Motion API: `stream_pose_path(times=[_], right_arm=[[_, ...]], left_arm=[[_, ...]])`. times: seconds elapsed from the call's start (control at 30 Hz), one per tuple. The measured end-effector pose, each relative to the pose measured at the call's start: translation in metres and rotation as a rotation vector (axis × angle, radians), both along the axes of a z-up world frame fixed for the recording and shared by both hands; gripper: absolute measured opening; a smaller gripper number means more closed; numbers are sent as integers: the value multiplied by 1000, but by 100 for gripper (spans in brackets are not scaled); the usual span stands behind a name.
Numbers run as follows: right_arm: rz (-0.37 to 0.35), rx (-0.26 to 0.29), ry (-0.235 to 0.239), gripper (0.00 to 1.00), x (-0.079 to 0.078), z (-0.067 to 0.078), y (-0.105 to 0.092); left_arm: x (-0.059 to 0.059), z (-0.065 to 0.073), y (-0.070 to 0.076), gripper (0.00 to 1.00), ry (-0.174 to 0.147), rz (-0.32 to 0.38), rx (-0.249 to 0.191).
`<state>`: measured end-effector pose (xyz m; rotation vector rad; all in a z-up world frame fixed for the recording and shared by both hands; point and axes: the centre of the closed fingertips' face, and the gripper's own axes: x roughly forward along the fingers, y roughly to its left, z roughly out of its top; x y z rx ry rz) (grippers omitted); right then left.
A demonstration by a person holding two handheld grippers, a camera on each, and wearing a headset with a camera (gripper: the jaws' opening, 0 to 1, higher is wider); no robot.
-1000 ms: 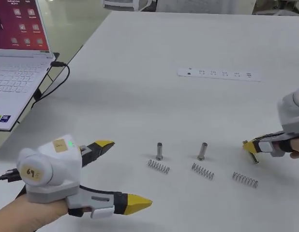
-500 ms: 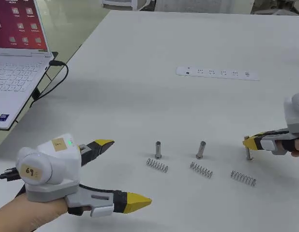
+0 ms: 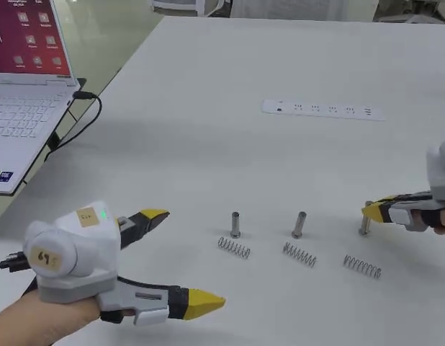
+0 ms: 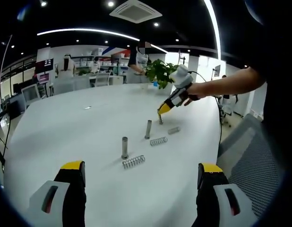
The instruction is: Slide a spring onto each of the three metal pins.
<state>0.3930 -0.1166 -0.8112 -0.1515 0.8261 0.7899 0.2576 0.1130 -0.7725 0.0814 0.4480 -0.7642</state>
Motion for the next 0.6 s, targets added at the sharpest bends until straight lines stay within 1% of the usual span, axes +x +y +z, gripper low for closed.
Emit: stream_pose_path(times=[0.23, 0.37, 0.6], right_arm=[[8, -5, -31, 5, -6, 1, -2], [9, -5, -34, 6, -9, 2, -5], [35, -32, -57, 6, -17, 2, -7]], left_arm=[[0, 0, 0, 96, 0, -4, 3], [0, 0, 0, 96, 2, -8, 5], [0, 0, -1, 96, 2, -13, 6]])
